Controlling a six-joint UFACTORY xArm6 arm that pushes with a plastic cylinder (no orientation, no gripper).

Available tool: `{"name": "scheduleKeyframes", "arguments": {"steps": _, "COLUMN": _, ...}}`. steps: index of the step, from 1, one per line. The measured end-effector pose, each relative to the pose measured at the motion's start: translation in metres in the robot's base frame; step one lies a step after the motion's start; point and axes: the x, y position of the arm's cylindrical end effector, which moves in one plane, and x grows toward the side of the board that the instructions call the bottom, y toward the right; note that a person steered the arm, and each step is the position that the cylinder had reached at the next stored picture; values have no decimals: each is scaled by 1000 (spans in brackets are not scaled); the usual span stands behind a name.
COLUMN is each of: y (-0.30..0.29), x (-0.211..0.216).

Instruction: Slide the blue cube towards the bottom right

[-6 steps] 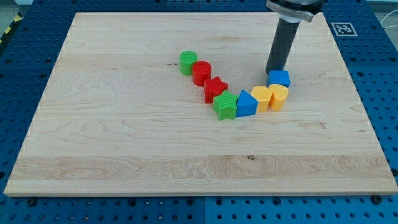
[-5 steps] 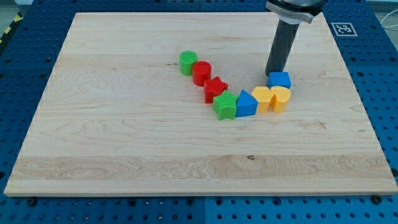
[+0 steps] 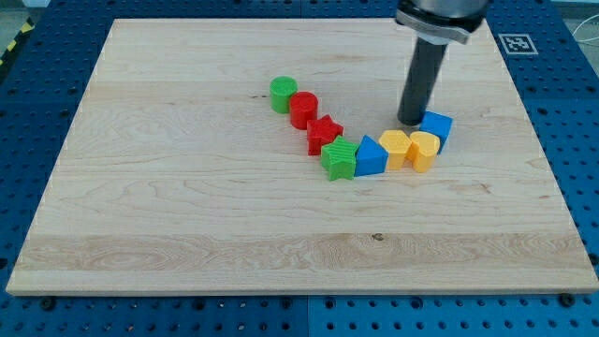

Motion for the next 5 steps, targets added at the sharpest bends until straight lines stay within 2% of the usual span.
{"name": "scheduleKeyframes", "arguments": {"steps": 3, "y": 52, "x": 60}}
{"name": "scheduleKeyframes", "arguments": {"steps": 5, "y": 37, "x": 70}}
